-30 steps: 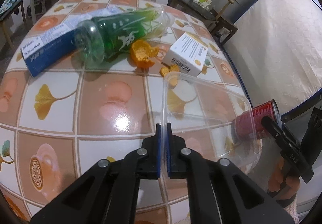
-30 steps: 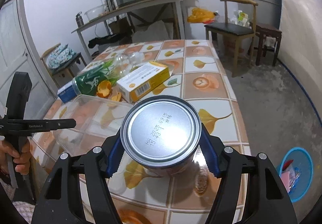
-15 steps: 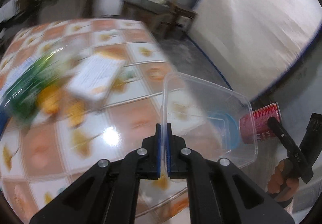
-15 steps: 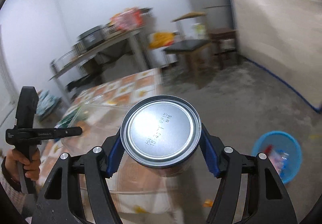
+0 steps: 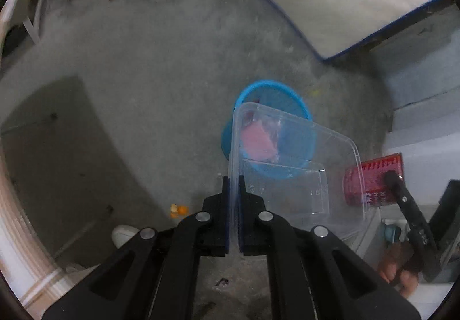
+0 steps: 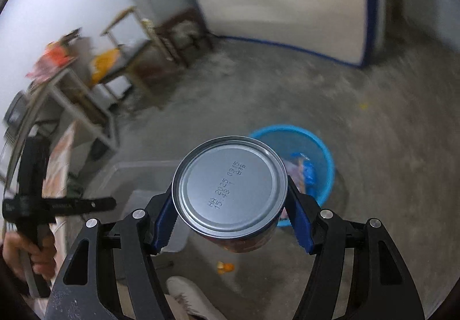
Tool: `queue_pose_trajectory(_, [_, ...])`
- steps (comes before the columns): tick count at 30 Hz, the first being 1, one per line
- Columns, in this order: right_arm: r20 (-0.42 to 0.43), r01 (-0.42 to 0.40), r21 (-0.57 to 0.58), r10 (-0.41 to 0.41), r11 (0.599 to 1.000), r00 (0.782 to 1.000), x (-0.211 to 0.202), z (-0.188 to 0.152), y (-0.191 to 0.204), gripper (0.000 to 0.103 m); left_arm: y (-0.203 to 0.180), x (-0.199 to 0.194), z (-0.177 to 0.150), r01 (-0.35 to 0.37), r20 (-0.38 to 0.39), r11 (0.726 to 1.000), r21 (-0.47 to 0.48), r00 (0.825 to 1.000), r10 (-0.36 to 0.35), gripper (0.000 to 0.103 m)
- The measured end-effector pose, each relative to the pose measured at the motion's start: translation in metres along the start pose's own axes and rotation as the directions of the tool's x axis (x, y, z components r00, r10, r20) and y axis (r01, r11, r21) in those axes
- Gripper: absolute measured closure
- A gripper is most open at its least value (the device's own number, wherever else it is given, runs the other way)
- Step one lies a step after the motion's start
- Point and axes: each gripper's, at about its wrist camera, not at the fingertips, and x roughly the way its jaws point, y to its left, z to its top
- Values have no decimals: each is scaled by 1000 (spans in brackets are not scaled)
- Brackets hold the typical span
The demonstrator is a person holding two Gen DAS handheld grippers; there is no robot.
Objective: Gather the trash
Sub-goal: 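Carry the can and container over the blue basket and open both tools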
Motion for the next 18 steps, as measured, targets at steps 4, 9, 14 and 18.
queue_pose_trajectory(4, [-32, 32, 79, -29, 996, 999, 38, 23, -23, 39, -24, 45, 32, 1, -43, 1000, -25, 999, -2, 96])
queue_pose_trajectory(9, [-110, 57, 153, -40, 987, 993, 78, 41, -52, 36, -36, 50, 49, 28, 33, 998, -49, 999, -26, 45])
queue_pose_trajectory(14, [-122, 93, 155, -74, 984, 990, 86, 38, -62, 34, -40, 16, 43, 114, 82, 993, -13, 990, -113, 44])
queue_pose_trajectory(18, [-92, 69, 163, -55, 984, 994, 70, 28, -60, 34, -36, -30, 32, 163, 148, 986, 18, 975, -164, 42])
